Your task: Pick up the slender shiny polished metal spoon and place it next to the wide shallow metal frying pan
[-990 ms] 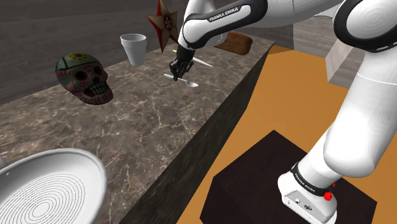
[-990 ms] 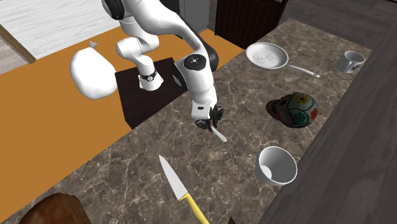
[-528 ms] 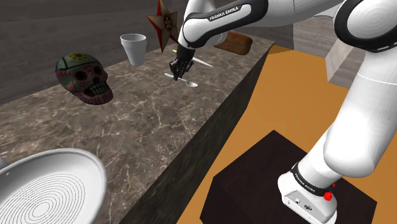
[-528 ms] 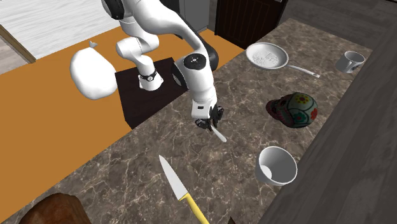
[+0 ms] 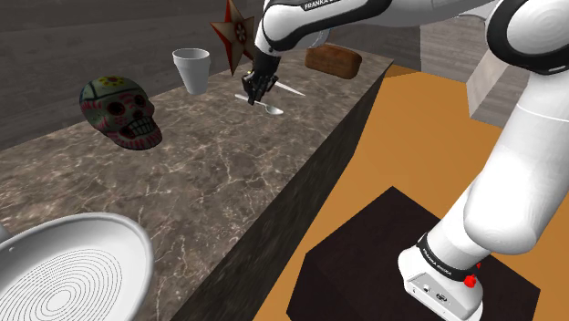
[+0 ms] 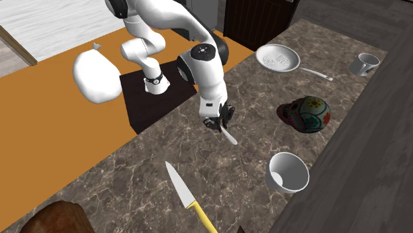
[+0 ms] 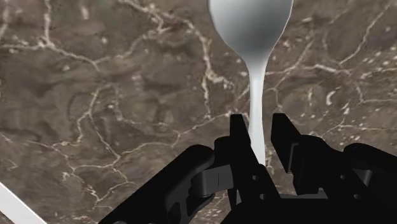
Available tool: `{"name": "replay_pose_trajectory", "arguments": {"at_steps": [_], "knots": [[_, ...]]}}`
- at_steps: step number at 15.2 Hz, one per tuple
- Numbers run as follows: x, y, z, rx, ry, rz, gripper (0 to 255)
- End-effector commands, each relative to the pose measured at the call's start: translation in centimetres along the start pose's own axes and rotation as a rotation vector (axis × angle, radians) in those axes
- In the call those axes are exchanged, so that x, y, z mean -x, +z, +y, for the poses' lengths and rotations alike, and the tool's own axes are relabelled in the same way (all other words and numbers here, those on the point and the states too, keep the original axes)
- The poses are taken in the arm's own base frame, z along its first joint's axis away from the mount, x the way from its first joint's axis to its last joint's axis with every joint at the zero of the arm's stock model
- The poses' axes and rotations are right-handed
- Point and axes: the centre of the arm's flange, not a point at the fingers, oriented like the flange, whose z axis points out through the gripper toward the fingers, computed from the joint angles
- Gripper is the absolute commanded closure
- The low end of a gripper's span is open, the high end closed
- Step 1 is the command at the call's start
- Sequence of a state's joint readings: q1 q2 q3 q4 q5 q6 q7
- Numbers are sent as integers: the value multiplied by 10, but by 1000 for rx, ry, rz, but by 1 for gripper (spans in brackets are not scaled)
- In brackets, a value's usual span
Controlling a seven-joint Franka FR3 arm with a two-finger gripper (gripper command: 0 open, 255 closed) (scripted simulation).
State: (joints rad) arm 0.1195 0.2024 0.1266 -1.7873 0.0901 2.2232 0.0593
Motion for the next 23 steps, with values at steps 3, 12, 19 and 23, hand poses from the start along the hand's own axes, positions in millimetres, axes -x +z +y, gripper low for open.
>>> {"name": "replay_pose_trajectory", "arguments": {"at_steps": [3,12,19,23], "knots": [[-4,-22,-2,0,0,0,255],[-15,-68,-7,0,0,0,255],[-13,-87,-36,0,0,0,255],[-1,-84,-87,0,0,0,255]]}}
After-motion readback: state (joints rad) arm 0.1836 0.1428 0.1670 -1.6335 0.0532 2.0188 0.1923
